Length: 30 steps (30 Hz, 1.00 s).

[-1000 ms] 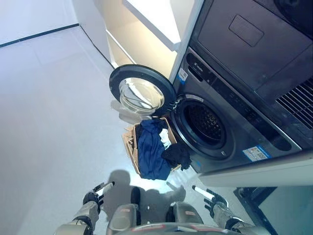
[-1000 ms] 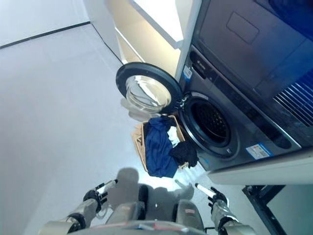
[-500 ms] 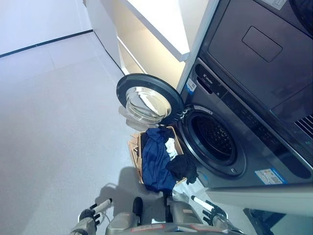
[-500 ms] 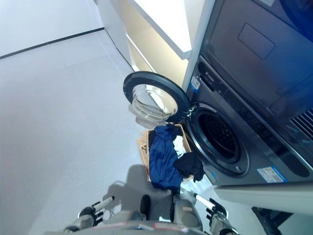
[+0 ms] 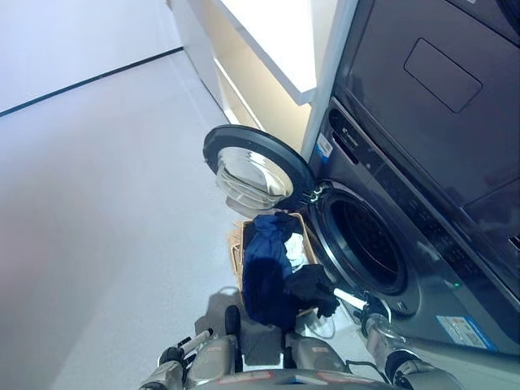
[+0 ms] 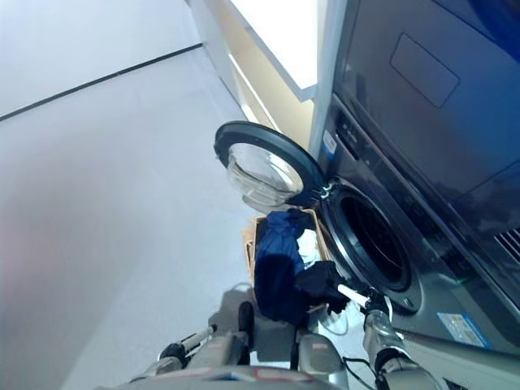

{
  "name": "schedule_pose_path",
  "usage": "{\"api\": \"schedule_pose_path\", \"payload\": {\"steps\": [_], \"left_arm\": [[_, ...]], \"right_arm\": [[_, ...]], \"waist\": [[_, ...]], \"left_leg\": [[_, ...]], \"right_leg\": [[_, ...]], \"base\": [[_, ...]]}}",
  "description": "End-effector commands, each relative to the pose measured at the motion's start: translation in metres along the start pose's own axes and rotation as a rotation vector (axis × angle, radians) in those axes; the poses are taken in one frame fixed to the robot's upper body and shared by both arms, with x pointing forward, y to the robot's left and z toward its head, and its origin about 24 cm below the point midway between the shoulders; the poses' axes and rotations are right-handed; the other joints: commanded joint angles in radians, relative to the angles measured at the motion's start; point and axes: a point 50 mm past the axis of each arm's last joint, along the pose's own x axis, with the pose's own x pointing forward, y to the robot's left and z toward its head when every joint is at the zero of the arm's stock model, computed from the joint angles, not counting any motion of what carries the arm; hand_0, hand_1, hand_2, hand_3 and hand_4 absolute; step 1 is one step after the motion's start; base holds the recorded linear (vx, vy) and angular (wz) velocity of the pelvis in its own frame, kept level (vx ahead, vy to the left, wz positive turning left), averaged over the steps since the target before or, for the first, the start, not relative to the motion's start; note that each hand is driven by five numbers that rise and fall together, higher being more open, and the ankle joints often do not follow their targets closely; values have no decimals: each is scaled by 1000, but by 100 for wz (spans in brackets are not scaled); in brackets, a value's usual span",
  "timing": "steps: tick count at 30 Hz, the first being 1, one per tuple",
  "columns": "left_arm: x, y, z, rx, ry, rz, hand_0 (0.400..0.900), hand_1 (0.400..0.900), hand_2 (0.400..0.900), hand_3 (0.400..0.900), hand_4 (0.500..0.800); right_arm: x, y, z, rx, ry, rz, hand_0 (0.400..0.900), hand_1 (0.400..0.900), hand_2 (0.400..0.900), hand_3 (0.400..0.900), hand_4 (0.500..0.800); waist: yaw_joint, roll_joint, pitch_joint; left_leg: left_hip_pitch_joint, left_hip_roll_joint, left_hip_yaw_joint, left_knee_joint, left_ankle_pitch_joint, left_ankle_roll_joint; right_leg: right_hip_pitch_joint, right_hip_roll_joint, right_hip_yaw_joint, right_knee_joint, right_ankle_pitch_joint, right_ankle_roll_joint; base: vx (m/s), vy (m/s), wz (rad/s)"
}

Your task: Put the clothes in the basket into the washing machine.

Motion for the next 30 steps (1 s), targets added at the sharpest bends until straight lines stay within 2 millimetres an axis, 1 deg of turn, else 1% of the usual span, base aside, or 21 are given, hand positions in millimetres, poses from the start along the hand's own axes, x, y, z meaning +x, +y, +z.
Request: {"api": "schedule_pose_path", "payload": {"steps": [1,2,5,7,8,9,11,13,14,15,16,17,18,19,20,21,22,23,24,27,30], "left_arm": [[1,17,15,46,-51,66,900,900,900,900,800],[1,17,15,46,-51,66,900,900,900,900,800],[1,19,20,38,-63,74,900,900,900,900,800],[2,17,29,40,-87,75,900,900,900,900,800],[2,17,29,40,-87,75,900,900,900,900,800],[1,13,44,41,-135,70,900,900,900,900,800],[1,9,59,37,-183,66,900,900,900,900,800],[-1,5,75,30,-238,60,900,900,900,900,800],[-1,5,75,30,-238,60,900,900,900,900,800],[-3,0,89,7,-286,54,900,900,900,900,800],[-4,-2,96,7,-304,48,900,900,900,900,800],[-4,-2,96,7,-305,48,900,900,900,900,800],[-7,-8,110,-7,-356,40,900,900,900,900,800],[-9,-11,118,-18,-384,39,900,900,900,900,800],[-9,-11,118,-18,-384,38,900,900,900,900,800],[-15,-18,137,-39,-458,30,900,900,900,900,800],[-19,-22,147,-49,-500,23,900,900,900,900,800],[-19,-22,147,-50,-500,23,900,900,900,900,800],[-27,-30,166,-69,-570,13,900,900,900,900,800],[-42,-44,197,-104,-676,-21,900,900,900,900,800],[-63,-53,227,-165,-793,-83,900,900,900,900,800]], "right_arm": [[-1,10,8,-86,-58,37,900,900,900,900,800],[-1,10,8,-86,-59,37,900,900,900,900,800],[-1,18,18,-143,-98,62,900,900,900,900,800],[-1,28,34,-192,-150,86,900,900,900,900,800],[0,28,35,-192,-150,86,900,900,900,900,800],[-1,36,53,-220,-208,95,900,900,900,900,800],[-2,43,72,-239,-275,101,900,900,900,900,800],[-6,50,98,-277,-369,107,900,900,900,900,800],[-6,50,98,-277,-369,107,900,900,900,900,800],[-9,55,121,-328,-443,95,900,900,900,900,800],[-11,58,132,-361,-479,90,900,900,900,900,800],[-11,58,132,-361,-479,90,900,900,900,900,800],[-16,61,154,-447,-567,51,900,900,900,900,800],[-19,60,166,-475,-611,18,900,900,900,900,800],[-19,60,166,-475,-611,18,900,900,900,900,800],[-30,62,195,-563,-742,-52,900,900,900,900,800],[-35,63,208,-610,-802,-93,900,900,900,900,800],[-35,63,208,-610,-803,-94,900,900,900,900,800],[-43,62,229,-666,-884,-182,900,900,900,900,800],[-52,61,254,-702,-947,-297,900,900,900,900,800],[-57,58,270,-666,-953,-305,900,900,900,900,800]], "waist": [[3,-4,-1],[3,-4,-1],[8,-10,15],[16,-14,42],[16,-14,41],[19,-13,71],[22,-12,94],[26,-11,118],[26,-11,117],[30,-11,140],[32,-10,148],[32,-10,146],[35,-7,171],[36,-5,182],[35,-5,180],[37,0,205],[37,3,216],[36,3,213],[37,9,232],[41,26,257],[49,45,274]], "left_leg": [[24,-32,24,28,-108,5],[24,-32,24,28,-108,5],[18,-33,28,34,-113,9],[-13,-35,25,50,-115,12],[-15,-35,25,51,-115,12],[-53,-37,25,69,-114,14],[-98,-39,25,94,-114,16],[-145,-42,25,121,-114,18],[-148,-42,25,123,-114,18],[-195,-41,25,150,-113,18],[-219,-42,25,164,-113,18],[-222,-42,25,166,-114,18],[-271,-44,20,196,-112,17],[-298,-46,18,211,-111,16],[-302,-46,18,213,-112,16],[-360,-48,17,243,-110,15],[-394,-48,13,265,-109,14],[-399,-48,13,269,-111,14],[-460,-51,10,300,-110,13],[-569,-55,4,377,-120,13],[-693,-63,-1,477,-141,16]], "right_leg": [[-46,-22,31,162,-152,86],[-46,-22,31,162,-152,86],[-53,-25,34,160,-147,90],[-85,-28,38,170,-142,92],[-87,-28,38,171,-142,92],[-132,-30,40,195,-139,93],[-179,-32,43,218,-134,94],[-228,-31,47,243,-127,95],[-230,-32,47,245,-128,95],[-280,-34,48,269,-122,95],[-302,-36,48,279,-122,95],[-306,-36,48,281,-122,95],[-353,-39,48,305,-121,94],[-380,-41,45,319,-122,94],[-383,-41,45,321,-123,94],[-442,-46,44,350,-122,93],[-473,-50,43,368,-122,93],[-478,-50,43,371,-123,93],[-533,-56,43,395,-122,94],[-635,-71,44,467,-132,92],[-756,-85,45,574,-155,87]], "base": [[38,51,-11],[15,31,-6],[-8,50,-5],[-65,32,0],[-123,32,3],[-125,35,1],[-131,39,-1],[-82,23,-2],[-77,22,0],[-73,18,3],[-73,18,3],[-80,0,11],[-87,-6,14],[-88,-6,15],[-95,1,12],[-97,-6,13],[-97,-6,13],[-89,-10,15],[-78,-4,14],[-100,-9,18],[-89,-19,17]]}}
